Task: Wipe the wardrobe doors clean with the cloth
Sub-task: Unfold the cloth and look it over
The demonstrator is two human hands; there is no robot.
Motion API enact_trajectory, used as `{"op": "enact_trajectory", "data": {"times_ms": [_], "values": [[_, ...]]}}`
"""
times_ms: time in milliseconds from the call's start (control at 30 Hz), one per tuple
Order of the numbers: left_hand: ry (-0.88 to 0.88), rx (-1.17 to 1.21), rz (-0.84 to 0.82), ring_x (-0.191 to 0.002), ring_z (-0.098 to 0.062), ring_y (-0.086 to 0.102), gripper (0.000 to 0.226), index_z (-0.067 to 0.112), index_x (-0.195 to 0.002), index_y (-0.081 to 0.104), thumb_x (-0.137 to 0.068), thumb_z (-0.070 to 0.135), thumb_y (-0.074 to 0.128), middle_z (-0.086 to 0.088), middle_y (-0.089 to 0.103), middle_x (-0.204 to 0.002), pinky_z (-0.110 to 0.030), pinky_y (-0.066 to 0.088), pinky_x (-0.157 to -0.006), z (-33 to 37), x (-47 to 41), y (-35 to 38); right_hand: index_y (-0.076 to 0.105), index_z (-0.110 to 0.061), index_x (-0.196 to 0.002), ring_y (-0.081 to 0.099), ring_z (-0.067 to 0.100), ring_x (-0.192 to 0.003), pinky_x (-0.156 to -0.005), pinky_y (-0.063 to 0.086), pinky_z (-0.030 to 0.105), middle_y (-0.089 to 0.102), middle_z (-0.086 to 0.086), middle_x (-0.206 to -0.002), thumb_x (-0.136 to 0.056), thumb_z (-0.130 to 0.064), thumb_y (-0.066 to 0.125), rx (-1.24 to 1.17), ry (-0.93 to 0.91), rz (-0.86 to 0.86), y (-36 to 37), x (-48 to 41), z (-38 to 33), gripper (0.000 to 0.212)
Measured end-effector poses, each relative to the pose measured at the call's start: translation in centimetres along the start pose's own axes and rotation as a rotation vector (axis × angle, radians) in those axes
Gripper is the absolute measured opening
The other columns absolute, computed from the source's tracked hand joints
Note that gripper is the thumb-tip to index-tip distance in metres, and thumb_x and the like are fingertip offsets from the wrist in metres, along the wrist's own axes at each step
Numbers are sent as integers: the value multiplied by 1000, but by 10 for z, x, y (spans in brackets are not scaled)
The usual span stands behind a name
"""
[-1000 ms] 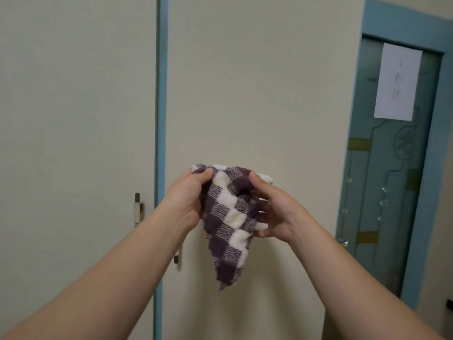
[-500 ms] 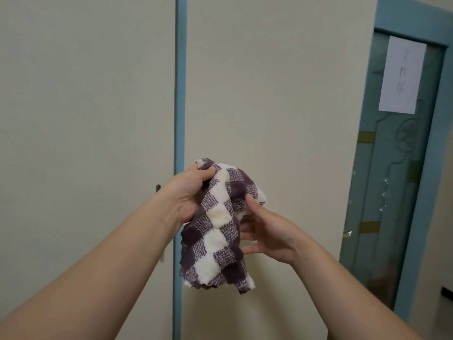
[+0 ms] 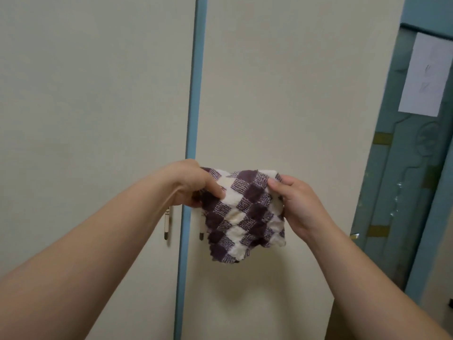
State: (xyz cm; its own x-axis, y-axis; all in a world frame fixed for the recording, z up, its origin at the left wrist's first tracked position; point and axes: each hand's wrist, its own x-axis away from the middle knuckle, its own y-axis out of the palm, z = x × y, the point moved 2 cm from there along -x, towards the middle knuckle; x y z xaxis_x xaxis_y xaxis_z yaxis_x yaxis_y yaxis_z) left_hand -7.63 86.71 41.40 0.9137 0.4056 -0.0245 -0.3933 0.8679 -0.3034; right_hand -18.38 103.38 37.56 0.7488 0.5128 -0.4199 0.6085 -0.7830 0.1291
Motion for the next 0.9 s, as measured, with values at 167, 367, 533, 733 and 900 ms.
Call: {"op": "enact_trajectory", "data": {"times_ms": [167, 367, 533, 733, 900], "values": [[63, -109, 254, -59, -18, 53, 32, 7, -72, 52, -61, 9, 82, -8, 61, -69, -25, 35, -52, 11, 1, 0, 68, -10, -74, 61, 7, -58, -52, 47, 15, 68, -1, -66, -83, -4, 62, 139, -59, 83, -13, 6, 1, 12], [163, 114, 333, -71, -10, 49, 44, 17, -104, 61, -64, 12, 79, -3, 61, -89, -29, 33, -59, 2, -7, 4, 65, -12, -71, 58, 3, -55, -51, 43, 10, 65, 0, -67, -82, -4, 63, 111, -120, 101, -14, 2, -3, 13], [244, 26, 318, -72, -15, 54, 39, 20, -95, 61, -66, -4, 72, -4, 62, -79, -19, 37, -51, -5, 2, -13, 66, -2, -83, 61, 10, -60, -54, 48, 19, 67, 2, -70, -83, -8, 64, 104, -132, 87, 2, -10, -8, 7], [407, -155, 561, -60, -13, 49, 35, 18, -94, 61, -65, 12, 80, 3, 51, -66, -26, 37, -62, -9, 22, -60, 63, -11, -68, 58, 7, -56, -55, 48, 17, 64, -4, -61, -82, -8, 65, 71, -255, 42, 52, -12, -9, 14], [469, 7, 549, -62, -9, 47, 23, 16, -89, 68, -69, 6, 76, 1, 52, -69, -13, 37, -56, -33, 48, -113, 68, -15, -66, 61, 14, -61, -61, 53, 25, 68, 1, -66, -62, -24, 73, -119, -267, -54, 114, -3, 0, 11]]}}
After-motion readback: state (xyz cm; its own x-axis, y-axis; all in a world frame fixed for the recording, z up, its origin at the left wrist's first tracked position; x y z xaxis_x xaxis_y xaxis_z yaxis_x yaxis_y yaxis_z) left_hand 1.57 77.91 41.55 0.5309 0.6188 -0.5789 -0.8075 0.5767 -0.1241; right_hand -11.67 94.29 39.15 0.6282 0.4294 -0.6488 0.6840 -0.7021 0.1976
